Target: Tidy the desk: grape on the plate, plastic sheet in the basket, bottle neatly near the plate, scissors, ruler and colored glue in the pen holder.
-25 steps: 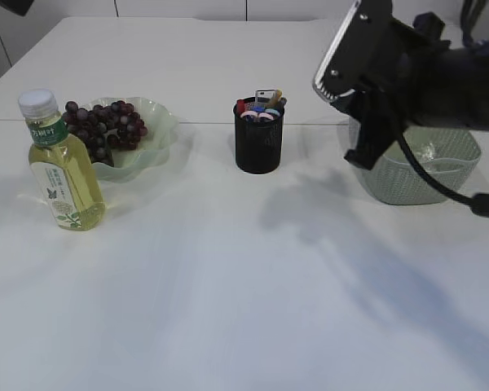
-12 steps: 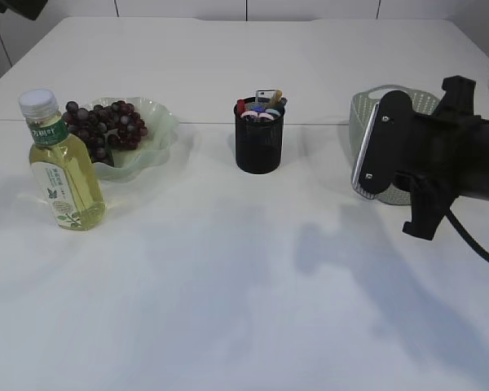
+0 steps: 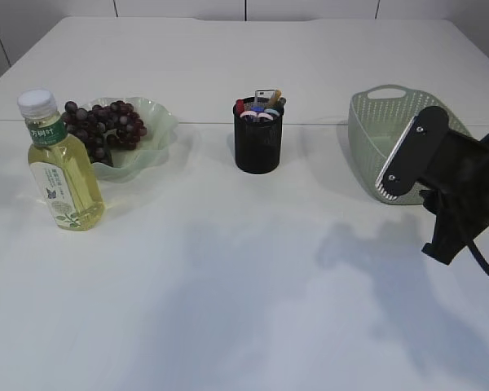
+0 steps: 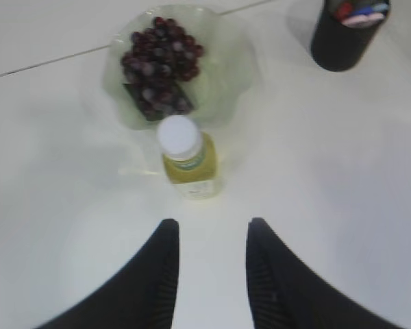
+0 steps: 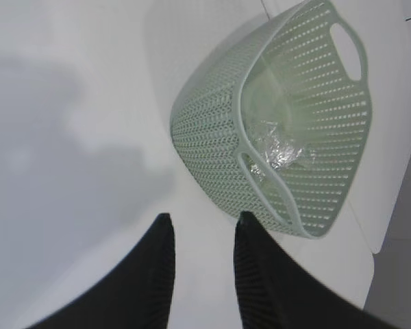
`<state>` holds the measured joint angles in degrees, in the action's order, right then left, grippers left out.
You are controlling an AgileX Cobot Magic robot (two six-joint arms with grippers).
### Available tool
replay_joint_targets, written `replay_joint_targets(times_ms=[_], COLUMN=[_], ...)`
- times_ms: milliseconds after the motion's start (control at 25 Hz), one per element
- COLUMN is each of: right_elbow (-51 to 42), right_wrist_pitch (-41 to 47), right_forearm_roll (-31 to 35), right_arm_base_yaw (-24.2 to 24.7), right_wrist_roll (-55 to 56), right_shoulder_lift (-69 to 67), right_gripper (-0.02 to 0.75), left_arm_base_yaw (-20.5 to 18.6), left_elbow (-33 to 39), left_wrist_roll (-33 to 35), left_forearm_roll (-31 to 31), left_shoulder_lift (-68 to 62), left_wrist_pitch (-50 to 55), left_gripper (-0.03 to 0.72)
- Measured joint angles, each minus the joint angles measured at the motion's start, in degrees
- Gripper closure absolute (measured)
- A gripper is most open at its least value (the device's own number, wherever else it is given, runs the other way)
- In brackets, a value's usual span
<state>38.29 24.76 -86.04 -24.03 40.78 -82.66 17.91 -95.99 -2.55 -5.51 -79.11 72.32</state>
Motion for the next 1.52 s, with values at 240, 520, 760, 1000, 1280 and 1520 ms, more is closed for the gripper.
replay_joint_targets(times_ms=[240, 520, 760, 1000, 1280, 1520], right_elbow=[0.00, 0.00, 0.00, 0.00, 0.00, 3.66], right_wrist_pitch=[1.73, 3.02, 7.74, 20.28, 32.26, 39.21], right_forearm_roll=[6.04, 10.63, 22.73, 38.59, 59.27, 69.00], right_arm_base_yaw=[0.00, 0.00, 0.00, 0.00, 0.00, 0.00], right_wrist_roll=[-0.14, -0.27, -6.69, -20.85, -30.98, -31.89], right_shoulder_lift=[0.04, 0.04, 0.04, 0.17, 1.24, 5.79], right_gripper=[0.486, 0.486, 0.486, 0.486, 0.486, 0.486], left_arm_base_yaw=[-7.06, -7.42, -7.42, -7.42, -7.42, -7.42], left_elbow=[4.38, 19.51, 31.36, 46.85, 59.53, 63.48], left_wrist_roll=[0.00, 0.58, 6.04, 7.52, 7.80, 7.85], left_forearm_roll=[-0.67, 2.95, 9.54, 11.66, 11.66, 12.23], left_shoulder_lift=[10.77, 29.43, 48.90, 65.25, 76.75, 77.94], left_wrist_pitch=[0.00, 0.25, 0.39, -0.76, -4.80, -5.35], left_gripper=[0.442, 0.442, 0.442, 0.442, 0.442, 0.442])
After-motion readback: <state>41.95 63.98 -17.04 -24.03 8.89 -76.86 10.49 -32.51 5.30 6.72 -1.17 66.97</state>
